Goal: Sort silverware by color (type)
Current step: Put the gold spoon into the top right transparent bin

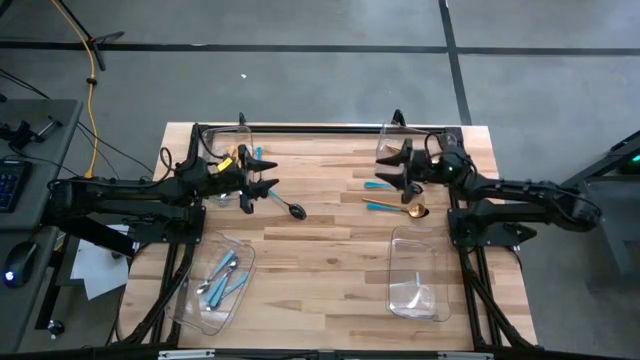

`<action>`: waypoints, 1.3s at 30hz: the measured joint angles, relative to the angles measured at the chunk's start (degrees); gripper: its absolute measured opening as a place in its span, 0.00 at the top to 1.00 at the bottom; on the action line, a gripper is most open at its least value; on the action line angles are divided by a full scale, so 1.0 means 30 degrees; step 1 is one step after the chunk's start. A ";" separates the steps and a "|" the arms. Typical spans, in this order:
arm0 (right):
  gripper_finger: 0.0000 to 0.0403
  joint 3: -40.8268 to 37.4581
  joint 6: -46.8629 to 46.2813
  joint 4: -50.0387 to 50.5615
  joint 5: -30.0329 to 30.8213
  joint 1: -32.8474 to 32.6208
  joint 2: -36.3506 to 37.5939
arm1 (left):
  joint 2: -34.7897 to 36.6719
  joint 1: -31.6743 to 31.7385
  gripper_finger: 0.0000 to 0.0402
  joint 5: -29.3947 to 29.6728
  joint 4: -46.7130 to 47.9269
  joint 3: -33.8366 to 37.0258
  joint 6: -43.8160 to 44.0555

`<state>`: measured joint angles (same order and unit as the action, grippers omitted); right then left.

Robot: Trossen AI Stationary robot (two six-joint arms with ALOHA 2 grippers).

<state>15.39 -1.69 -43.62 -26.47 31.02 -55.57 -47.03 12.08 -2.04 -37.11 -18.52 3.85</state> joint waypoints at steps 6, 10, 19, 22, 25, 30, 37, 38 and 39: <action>0.56 0.1335 0.0145 0.0118 0.2168 -0.2076 -0.0372 | 0.0000 0.0000 0.47 0.0000 0.0057 0.0000 -0.1044; 0.56 0.1473 0.0219 0.0574 0.3040 -0.2969 -0.0885 | 0.0000 0.0000 0.47 -0.0007 0.0210 0.0000 -0.1185; 0.56 0.1459 0.0713 0.0706 0.4119 -0.3305 -0.1726 | 0.0000 0.0000 0.47 -0.0001 0.0300 0.0000 -0.1367; 0.56 0.1459 0.0713 0.0699 0.4113 -0.3305 -0.1733 | 0.0000 0.0000 0.47 0.0000 0.0298 0.0000 -0.1373; 0.56 0.1459 0.0713 0.0692 0.4112 -0.3305 -0.1726 | 0.0000 0.0000 0.47 0.0000 0.0366 0.0000 -0.1367; 0.56 0.1459 0.0713 0.0699 0.4105 -0.3305 -0.1726 | 0.0000 0.0000 0.47 0.0000 0.0475 0.0000 -0.1367; 0.56 0.1459 0.0560 0.0731 0.4095 -0.3349 -0.1726 | 0.0000 0.0000 0.47 0.0000 0.0453 0.0000 -0.1367; 0.56 0.1459 0.0560 0.0736 0.4090 -0.3349 -0.1726 | 0.0000 0.0000 0.47 0.0000 0.0453 0.0000 -0.1367; 0.56 0.1459 0.0560 0.0736 0.4083 -0.3349 -0.1726 | 0.0000 0.0002 0.47 0.0000 0.0446 0.0000 -0.1367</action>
<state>19.77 -0.01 -41.41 -14.22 20.97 -60.75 -47.03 12.08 -2.04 -35.77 -18.52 -0.25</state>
